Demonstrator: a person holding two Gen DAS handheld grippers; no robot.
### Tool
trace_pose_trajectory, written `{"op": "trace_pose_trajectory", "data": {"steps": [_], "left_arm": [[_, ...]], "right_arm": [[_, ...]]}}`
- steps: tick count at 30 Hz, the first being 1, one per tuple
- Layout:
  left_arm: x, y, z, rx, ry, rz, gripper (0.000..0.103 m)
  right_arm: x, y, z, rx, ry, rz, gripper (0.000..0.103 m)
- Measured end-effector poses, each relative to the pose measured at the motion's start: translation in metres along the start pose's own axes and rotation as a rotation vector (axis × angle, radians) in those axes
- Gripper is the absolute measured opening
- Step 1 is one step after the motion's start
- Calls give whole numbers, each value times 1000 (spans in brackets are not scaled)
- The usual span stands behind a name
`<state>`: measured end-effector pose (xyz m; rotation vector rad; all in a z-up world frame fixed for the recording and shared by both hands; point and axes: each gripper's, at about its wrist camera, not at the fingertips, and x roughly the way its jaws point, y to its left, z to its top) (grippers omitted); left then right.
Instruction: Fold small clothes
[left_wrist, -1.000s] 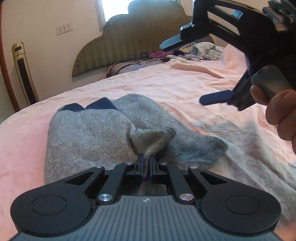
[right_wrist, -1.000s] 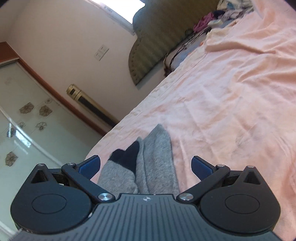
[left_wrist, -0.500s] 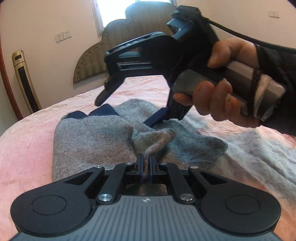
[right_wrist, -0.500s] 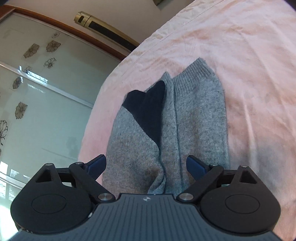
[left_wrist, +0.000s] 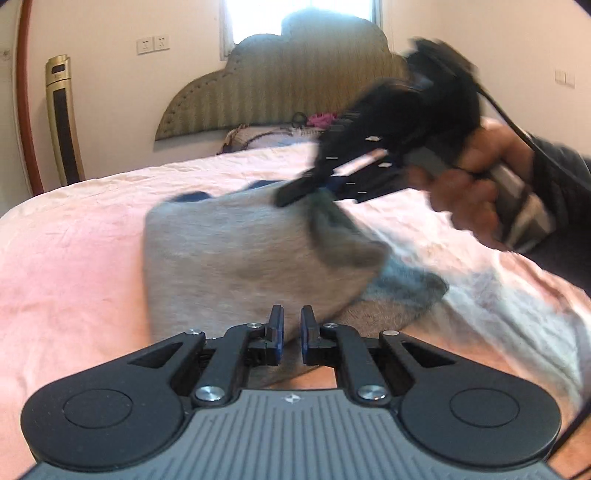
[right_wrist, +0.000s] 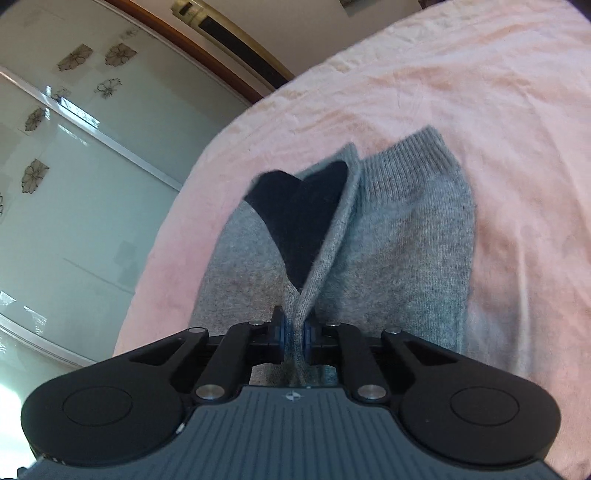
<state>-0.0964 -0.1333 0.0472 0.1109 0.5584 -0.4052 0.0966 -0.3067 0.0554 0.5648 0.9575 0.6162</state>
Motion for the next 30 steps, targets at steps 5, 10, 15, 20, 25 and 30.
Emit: {"op": "trace_pose_trajectory", "data": {"steps": [5, 10, 15, 20, 25, 30], "left_arm": [[-14, 32, 3, -96, -70, 23, 67], [1, 65, 22, -243, -50, 23, 74], [54, 130, 36, -611, 102, -101, 74], [116, 171, 27, -903, 207, -262, 74], [142, 165, 41, -840, 217, -236, 38], [121, 152, 54, -710, 179, -167, 30]], "right_arm": [[-39, -40, -17, 58, -22, -70, 15], [-51, -56, -27, 132, -84, 1, 73], [-58, -55, 8, 100, -187, -28, 88], [-4, -78, 42, 138, -81, -84, 85], [24, -74, 39, 95, -62, -72, 59], [22, -65, 28, 86, -93, -67, 30]]}}
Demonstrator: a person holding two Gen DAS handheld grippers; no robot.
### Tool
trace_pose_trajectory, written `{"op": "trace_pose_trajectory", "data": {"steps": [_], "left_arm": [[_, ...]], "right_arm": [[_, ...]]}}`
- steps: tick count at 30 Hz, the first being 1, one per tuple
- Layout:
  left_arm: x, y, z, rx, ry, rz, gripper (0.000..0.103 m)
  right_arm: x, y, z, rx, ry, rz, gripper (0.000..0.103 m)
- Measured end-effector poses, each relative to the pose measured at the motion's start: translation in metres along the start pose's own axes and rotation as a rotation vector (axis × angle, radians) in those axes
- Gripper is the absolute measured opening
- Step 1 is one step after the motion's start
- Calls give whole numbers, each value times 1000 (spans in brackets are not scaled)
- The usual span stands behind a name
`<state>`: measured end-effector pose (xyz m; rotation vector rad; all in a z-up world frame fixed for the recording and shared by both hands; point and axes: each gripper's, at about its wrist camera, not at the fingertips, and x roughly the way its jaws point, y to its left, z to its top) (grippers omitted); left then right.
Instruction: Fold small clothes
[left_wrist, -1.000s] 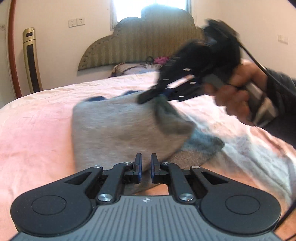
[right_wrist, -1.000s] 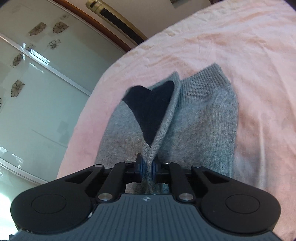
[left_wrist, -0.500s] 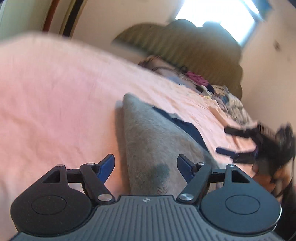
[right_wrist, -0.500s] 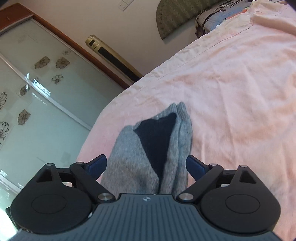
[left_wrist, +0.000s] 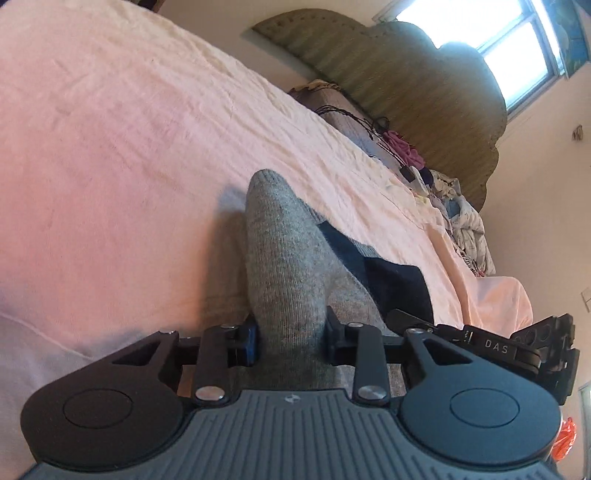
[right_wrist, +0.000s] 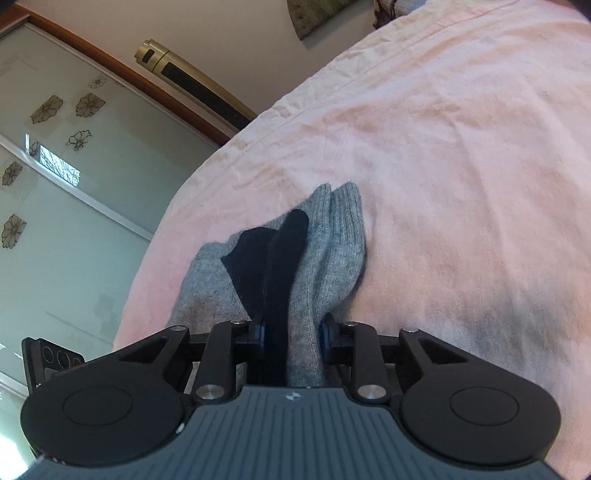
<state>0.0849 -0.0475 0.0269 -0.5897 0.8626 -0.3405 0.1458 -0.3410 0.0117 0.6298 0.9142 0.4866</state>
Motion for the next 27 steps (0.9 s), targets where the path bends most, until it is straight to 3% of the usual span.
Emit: {"op": "trace_pose_trajectory", "data": {"steps": [4, 8, 10, 11, 12, 13, 14, 15, 16, 18, 20, 22, 23, 24, 25, 27], "left_arm": [[-26, -1, 17, 49, -28, 14, 30], [-54, 9, 53, 92, -114, 91, 32], [-54, 19, 67, 124, -88, 128, 37], [-54, 28, 70, 102, -66, 158, 37], [-57, 38, 69, 70, -49, 173, 38], [-61, 45, 65, 46, -40, 175, 42], [-68, 52, 57, 33, -35, 151, 48], [-76, 59, 46, 25, -26, 110, 54], [-82, 64, 36, 11, -18, 82, 66], [-92, 74, 9, -34, 18, 13, 70], [-92, 79, -16, -57, 58, -17, 70], [-93, 73, -35, -20, 32, -26, 68], [-94, 67, -41, 25, 26, -3, 55], [-93, 61, -42, 51, 36, 31, 38], [-92, 60, -41, 54, 57, 49, 16], [-99, 60, -36, 52, 55, 56, 14]], "right_arm": [[-7, 28, 2, -24, -30, 70, 29], [7, 64, 13, -49, -34, 154, 29], [20, 69, 18, -18, -47, 162, 31], [28, 69, 20, 4, -51, 146, 36], [35, 68, 20, 25, -42, 115, 49], [41, 65, 19, 47, -20, 83, 73], [44, 63, 14, 60, -2, 49, 81], [42, 62, 9, 54, 3, 48, 81], [37, 60, 0, 39, 17, 66, 81], [25, 56, -16, 21, 51, 74, 81], [15, 51, -36, 9, 92, 67, 79], [11, 48, -55, -5, 134, 46, 66], [8, 50, -63, -22, 135, 45, 59], [9, 52, -68, -28, 150, 47, 38], [11, 54, -73, -31, 176, 50, 25], [10, 65, -81, -92, 162, 30, 25]]}}
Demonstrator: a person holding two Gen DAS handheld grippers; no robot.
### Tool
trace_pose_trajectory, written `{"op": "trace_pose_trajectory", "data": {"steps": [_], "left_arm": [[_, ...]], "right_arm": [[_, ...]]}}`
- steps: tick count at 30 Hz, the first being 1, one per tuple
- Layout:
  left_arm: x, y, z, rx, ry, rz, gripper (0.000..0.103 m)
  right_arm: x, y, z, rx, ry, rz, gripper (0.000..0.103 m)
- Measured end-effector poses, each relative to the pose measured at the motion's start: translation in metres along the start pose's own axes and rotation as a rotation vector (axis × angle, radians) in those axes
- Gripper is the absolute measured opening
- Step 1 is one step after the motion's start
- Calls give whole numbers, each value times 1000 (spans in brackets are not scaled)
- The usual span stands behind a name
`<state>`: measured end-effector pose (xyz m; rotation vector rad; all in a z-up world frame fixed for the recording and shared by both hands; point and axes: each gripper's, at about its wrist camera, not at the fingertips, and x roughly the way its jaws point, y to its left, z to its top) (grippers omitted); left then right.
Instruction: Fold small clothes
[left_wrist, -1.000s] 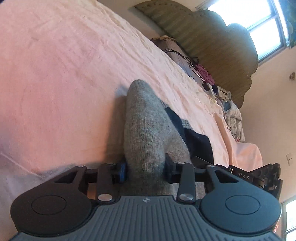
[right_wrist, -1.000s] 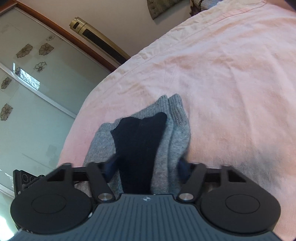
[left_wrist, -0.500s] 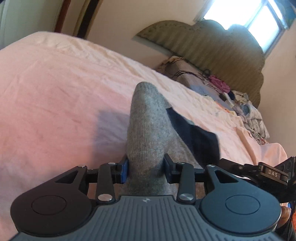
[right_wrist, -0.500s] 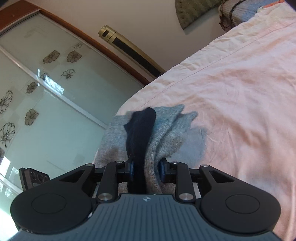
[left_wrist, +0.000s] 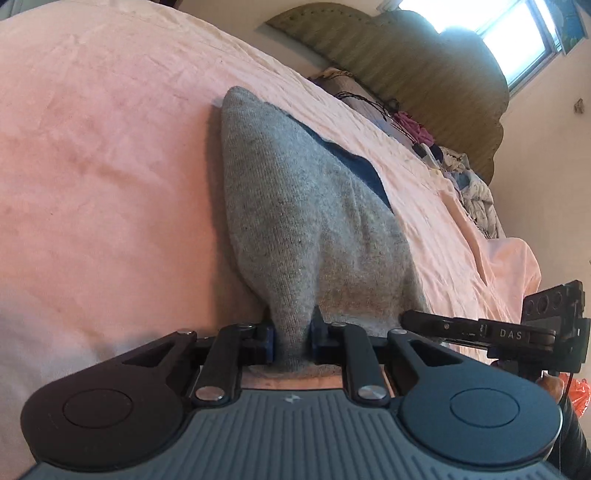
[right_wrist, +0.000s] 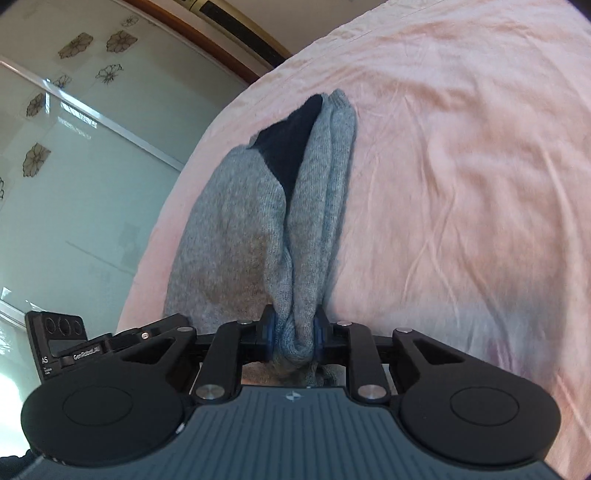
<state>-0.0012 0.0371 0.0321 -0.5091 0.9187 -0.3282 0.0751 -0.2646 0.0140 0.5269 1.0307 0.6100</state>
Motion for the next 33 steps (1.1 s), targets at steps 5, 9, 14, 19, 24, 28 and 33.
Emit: {"op": "trace_pose_trajectory", "data": {"steps": [5, 9, 14, 19, 24, 28, 33], "left_arm": [[-13, 0, -3, 130, 12, 104, 16], [-39, -17, -15, 260, -47, 154, 20], [-50, -68, -35, 538, -239, 189, 83], [-13, -82, -37, 587, -203, 170, 82], [10, -70, -49, 626, -118, 204, 82], [10, -58, -56, 671, -106, 188, 82], [4, -66, -63, 721, -124, 233, 82]], "right_arm": [[-9, 15, -11, -69, -1, -34, 24], [-14, 5, -10, -8, -6, -20, 39], [-40, 24, 18, -19, -175, -4, 58], [2, 26, 64, 37, -157, -20, 58], [47, 19, 75, 78, -73, -42, 29], [40, 27, 66, -49, -89, -126, 10], [40, 14, 55, -4, -112, -104, 10]]}}
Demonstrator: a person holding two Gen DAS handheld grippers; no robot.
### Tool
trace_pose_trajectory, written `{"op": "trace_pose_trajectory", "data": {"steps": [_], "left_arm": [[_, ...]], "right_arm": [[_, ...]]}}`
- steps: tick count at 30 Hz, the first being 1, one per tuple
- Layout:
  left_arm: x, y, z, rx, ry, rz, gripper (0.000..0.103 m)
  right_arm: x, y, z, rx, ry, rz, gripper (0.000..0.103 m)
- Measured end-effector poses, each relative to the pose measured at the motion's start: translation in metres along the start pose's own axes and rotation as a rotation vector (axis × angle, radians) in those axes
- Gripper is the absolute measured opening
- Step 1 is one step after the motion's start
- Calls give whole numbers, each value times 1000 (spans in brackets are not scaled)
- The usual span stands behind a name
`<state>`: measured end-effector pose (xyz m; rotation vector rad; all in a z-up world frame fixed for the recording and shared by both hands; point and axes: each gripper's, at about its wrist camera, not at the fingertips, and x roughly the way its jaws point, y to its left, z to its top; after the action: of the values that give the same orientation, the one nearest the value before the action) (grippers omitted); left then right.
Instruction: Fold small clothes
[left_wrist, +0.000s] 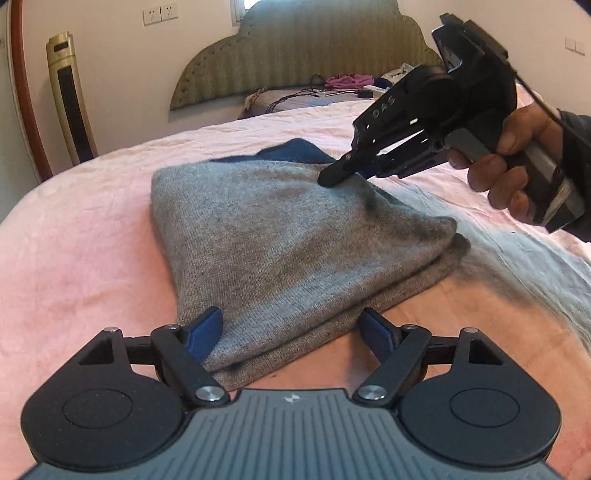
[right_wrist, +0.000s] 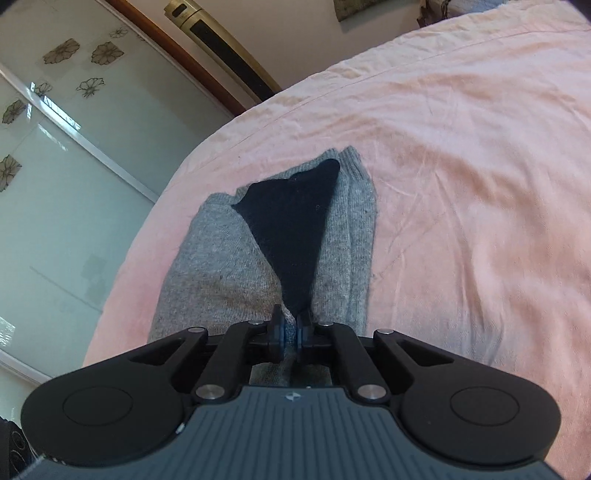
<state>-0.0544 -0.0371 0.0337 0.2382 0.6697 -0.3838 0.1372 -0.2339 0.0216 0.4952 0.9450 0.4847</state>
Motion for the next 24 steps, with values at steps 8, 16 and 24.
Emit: {"op": "trace_pose_trajectory", "data": {"steps": [8, 16, 24], "left_arm": [[-34, 21, -15, -41, -46, 121, 81], [-8, 22, -12, -58, -18, 166, 15], [-19, 29, -22, -44, 1, 196, 7]], "right_arm": [[-71, 5, -30, -10, -41, 84, 41], [-45, 20, -57, -154, 92, -3, 21], [-47, 21, -78, -221, 141, 17, 8]]}}
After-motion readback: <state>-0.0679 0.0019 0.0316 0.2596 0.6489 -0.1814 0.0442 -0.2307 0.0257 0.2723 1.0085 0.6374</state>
